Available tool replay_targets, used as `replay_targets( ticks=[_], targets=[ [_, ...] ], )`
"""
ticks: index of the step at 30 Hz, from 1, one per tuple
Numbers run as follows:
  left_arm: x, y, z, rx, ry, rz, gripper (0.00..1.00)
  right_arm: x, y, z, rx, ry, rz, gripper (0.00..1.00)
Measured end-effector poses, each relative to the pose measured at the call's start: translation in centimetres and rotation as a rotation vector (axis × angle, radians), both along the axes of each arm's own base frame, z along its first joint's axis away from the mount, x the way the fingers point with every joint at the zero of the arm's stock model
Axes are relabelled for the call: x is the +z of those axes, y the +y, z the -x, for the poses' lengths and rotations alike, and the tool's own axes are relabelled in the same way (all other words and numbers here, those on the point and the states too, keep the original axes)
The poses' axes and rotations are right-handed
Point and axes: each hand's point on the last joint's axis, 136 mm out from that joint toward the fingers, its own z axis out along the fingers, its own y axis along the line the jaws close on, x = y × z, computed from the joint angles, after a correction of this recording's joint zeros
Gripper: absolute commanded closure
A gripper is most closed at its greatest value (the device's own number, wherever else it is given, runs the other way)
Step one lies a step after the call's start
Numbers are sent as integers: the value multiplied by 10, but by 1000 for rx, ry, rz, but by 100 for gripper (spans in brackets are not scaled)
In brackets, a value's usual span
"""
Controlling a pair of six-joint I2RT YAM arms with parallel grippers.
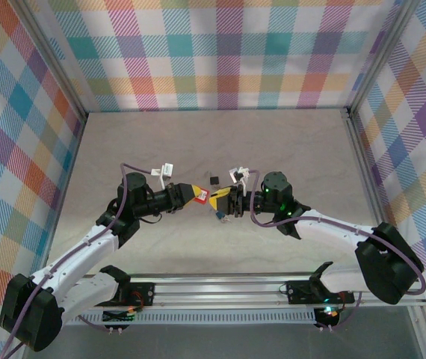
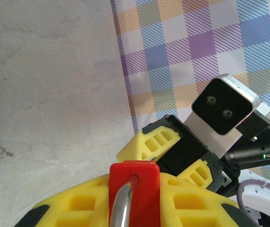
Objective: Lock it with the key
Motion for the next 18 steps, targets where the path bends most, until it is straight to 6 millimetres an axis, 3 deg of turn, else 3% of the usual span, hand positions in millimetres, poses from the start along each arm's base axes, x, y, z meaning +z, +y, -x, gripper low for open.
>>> replay_targets(
  ticks=[11, 18],
  targets=[
    [-7, 2, 3, 4, 16, -10, 100, -4, 4, 5, 42, 31, -7, 90],
    [-8, 5, 7, 9, 5, -5, 100, -5, 6, 6, 60, 55, -17, 87]
  ],
)
